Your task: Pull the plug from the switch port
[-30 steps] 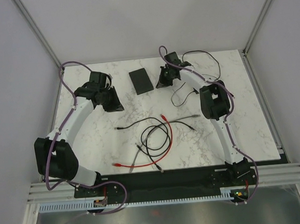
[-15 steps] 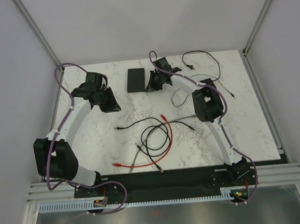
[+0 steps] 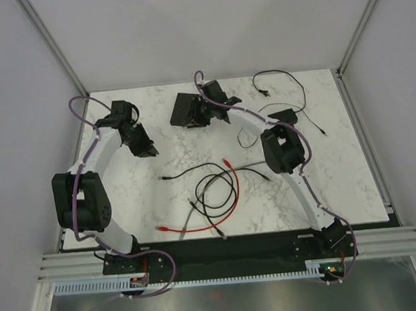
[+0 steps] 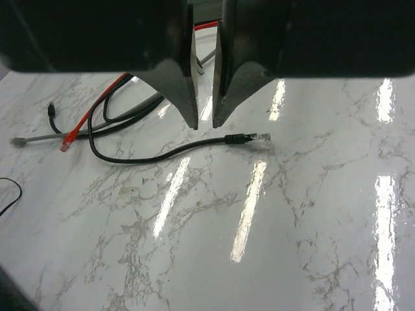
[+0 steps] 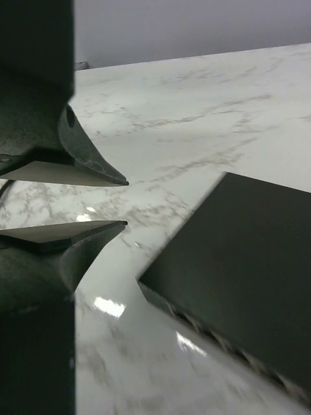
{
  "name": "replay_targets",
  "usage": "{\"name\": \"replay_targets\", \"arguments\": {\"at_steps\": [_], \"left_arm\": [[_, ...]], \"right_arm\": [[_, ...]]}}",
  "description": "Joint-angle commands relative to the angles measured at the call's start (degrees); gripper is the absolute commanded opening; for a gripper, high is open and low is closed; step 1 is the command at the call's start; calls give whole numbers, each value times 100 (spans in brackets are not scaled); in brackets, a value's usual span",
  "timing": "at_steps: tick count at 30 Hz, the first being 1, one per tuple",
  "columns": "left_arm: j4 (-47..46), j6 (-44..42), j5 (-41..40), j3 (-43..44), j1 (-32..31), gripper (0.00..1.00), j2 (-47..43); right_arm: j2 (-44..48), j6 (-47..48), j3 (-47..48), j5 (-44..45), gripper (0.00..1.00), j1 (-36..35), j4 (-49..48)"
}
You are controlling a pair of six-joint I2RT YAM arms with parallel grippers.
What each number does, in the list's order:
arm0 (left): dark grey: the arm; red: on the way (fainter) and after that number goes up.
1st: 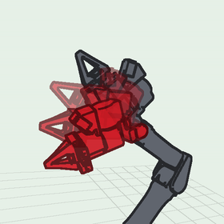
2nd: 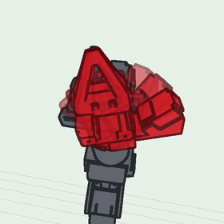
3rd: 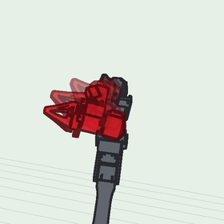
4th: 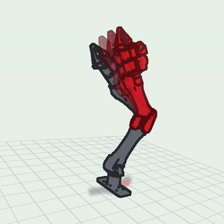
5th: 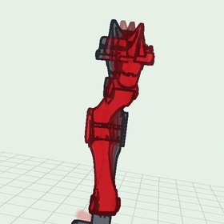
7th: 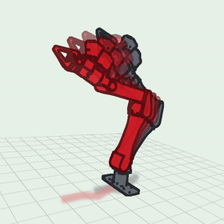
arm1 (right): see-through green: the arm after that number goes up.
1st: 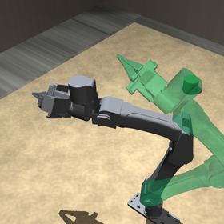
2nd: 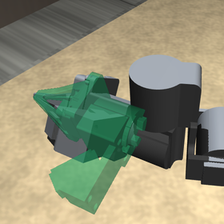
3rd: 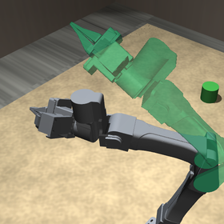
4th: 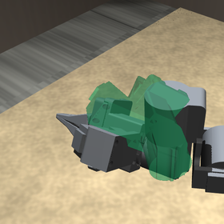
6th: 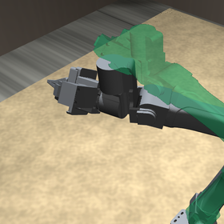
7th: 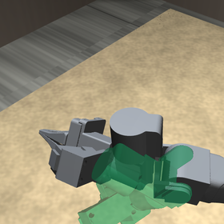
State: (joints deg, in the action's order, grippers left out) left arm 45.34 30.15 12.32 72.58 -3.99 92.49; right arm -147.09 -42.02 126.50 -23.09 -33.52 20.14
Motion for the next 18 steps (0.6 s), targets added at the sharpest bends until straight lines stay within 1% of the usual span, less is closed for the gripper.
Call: {"name": "replay_targets", "arguments": {"at_steps": [1,3,6,7,8,9,10,13,15,17,18], "left_arm": [[10,140,69,310,-14,22,199],[10,140,69,231,-40,22,305],[10,140,69,91,-76,22,436],[10,140,69,47,-93,22,463],[10,140,69,3,-146,22,507],[-2052,1802,844,-41,-163,7,585],[-2169,1888,790,-50,-198,4,638],[-2556,2108,781,-59,-330,2,911],[-2784,2266,790,-68,-436,2,1095],[-2873,2355,755,-51,-506,2,1192],[-2977,2433,737,-59,-506,2,1262]], "right_arm": [[471,36,6,254,35,653,-711],[296,-139,287,139,36,846,-941],[-118,-376,709,15,43,1048,-1415],[-284,-534,814,15,46,1093,-1704],[-355,-605,824,76,47,1136,-1872],[-417,-693,807,120,47,1207,-1969],[-548,-763,824,156,47,1242,-2440],[-846,-983,937,331,49,1304,-2996],[-1058,-1106,1131,410,48,1313,-3121],[-1313,-1211,1316,472,41,1313,-3323],[-1357,-1256,1299,577,36,1321,-3411]]}}
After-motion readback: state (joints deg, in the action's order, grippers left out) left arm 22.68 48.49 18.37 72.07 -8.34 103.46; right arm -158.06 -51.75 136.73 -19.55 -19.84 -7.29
